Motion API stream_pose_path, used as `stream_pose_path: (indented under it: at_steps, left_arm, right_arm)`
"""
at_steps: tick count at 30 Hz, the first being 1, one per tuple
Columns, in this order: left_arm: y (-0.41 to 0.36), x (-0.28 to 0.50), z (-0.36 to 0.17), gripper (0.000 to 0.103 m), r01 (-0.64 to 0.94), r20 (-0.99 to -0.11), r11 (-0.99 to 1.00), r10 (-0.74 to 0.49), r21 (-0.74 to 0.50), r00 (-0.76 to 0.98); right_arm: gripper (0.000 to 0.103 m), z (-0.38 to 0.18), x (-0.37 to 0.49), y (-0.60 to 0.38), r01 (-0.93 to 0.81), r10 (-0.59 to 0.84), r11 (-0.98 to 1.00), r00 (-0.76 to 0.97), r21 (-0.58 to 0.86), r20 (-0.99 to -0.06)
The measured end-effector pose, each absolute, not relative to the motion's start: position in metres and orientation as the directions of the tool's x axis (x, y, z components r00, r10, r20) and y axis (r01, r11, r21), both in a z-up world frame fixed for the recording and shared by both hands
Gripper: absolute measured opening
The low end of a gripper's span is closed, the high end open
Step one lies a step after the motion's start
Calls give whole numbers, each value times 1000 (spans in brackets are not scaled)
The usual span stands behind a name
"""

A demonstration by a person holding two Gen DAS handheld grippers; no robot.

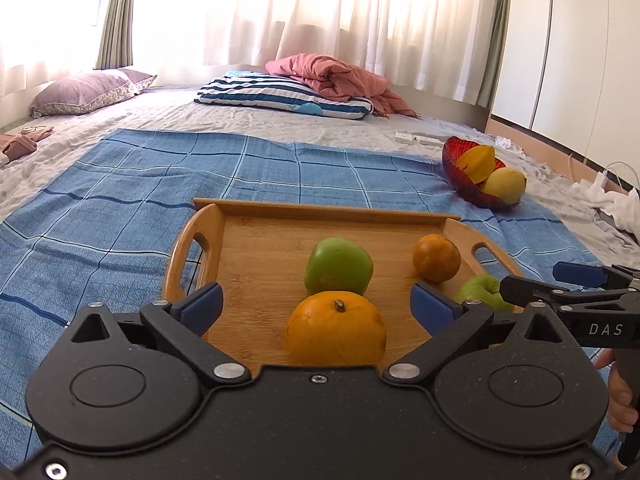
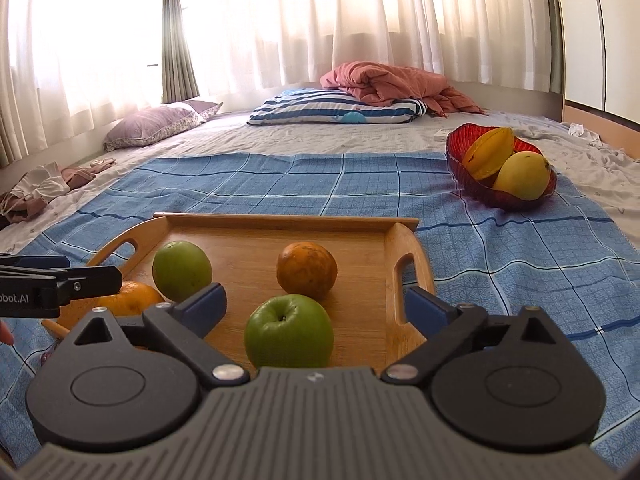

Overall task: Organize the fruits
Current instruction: 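Open both tools and withdraw them from the tray, then move the right tool to the red tomato while the left tool approaches a brown date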

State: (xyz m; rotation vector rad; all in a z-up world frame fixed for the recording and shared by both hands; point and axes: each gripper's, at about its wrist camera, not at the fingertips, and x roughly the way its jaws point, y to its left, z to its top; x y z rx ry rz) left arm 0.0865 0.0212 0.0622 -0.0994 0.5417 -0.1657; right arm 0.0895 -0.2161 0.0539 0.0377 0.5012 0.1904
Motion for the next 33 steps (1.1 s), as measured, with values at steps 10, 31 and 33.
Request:
stream_pose_path:
  at_steps: [10,31,33]
  left_arm:
    - [24,49,50,102,165,-459,979,-200,-115,866]
    - [48,13,15,103,102,-430,994,-113,-48,896]
    - [50,12,12,103,93,-438,995,-101,-41,893]
  right_arm:
    - [103,36,53,-215,-160,168,986,908,53,-385]
    - [103,-5,0,-230,-104,137,987,939,120,-315]
    - [103,-7,-4,-232,-93,124,989,940,111,-319]
